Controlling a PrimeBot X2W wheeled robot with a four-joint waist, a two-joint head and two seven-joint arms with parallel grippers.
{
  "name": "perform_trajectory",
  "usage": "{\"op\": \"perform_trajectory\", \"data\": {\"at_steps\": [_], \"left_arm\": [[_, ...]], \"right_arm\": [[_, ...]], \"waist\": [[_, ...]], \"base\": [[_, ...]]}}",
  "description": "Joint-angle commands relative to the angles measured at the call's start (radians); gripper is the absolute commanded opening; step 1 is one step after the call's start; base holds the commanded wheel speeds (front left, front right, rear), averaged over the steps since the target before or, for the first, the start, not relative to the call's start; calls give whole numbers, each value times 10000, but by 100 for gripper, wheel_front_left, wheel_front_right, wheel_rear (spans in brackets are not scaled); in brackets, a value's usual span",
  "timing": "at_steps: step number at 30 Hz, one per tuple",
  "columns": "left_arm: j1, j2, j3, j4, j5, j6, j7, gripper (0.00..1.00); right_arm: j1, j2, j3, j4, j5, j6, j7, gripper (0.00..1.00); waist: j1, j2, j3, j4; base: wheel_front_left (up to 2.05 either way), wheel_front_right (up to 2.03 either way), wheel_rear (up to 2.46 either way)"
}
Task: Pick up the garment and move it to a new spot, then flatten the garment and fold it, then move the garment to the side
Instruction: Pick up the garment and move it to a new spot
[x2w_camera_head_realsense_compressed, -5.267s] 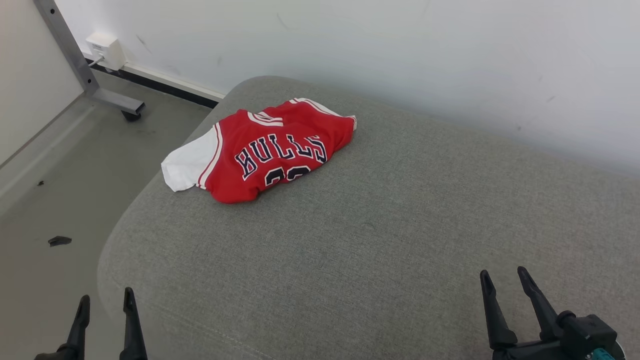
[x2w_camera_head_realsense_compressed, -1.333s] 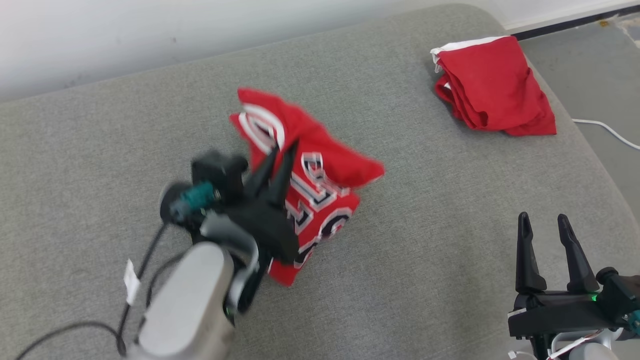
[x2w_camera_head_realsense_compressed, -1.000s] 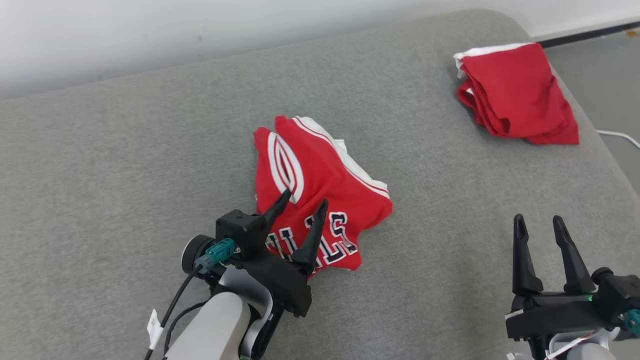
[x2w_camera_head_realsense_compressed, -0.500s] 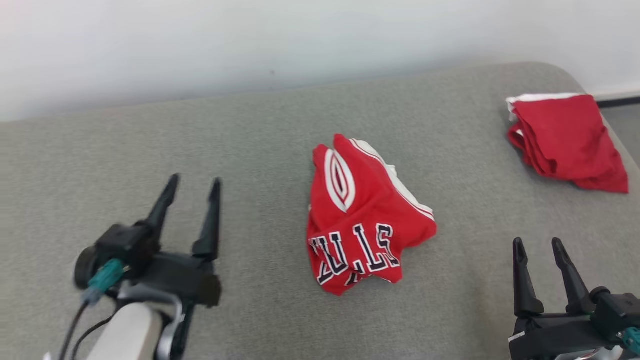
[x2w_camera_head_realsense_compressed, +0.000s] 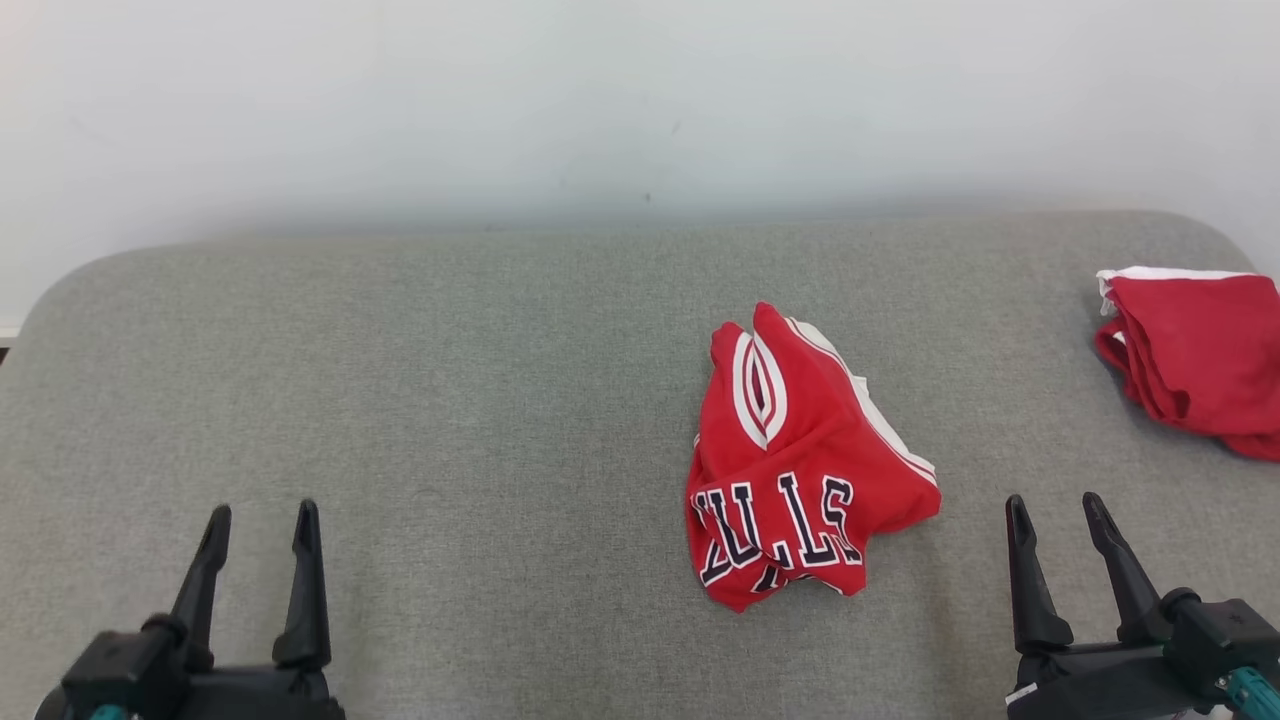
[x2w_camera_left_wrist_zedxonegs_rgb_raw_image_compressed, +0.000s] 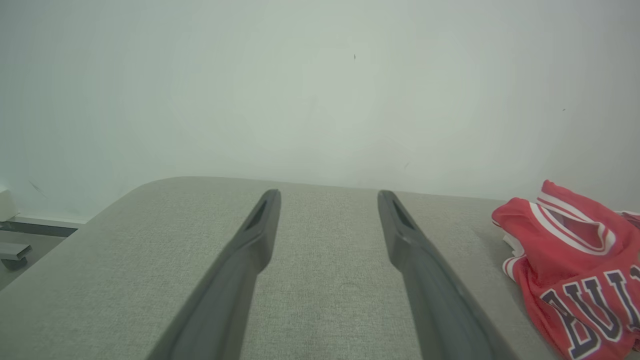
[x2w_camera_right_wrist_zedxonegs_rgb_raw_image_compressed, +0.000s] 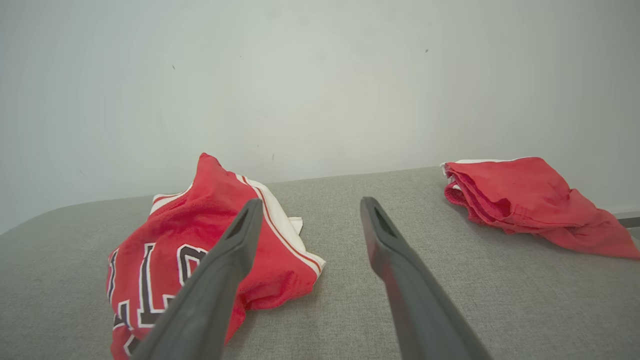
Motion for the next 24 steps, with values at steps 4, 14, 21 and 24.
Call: {"op": "perform_trajectory", "data": {"at_steps": [4,14,21,24], "left_arm": [[618,-247,313,-163,315,-249,-21,100],[1081,-557,643,-85,541,-953,-22,100],[1155,-781,837,-11,845,-1081,-20,100],[1123,-865,887,20,960,-1161,-21,100]], "right_arm": [[176,-77,64,30,116,-28,1,100],[301,-171,236,75,187,-28,1,100],[368,-176,325,106,220,-28,1,100],[375,-195,354,125,251,-28,1,100]], "waist": [[1,1,-142,105],[1,1,-166,69],[1,1,-153,4],[1,1,-153,-6]], "base": [[0,0,0],[0,0,0],[0,0,0],[0,0,0]]}}
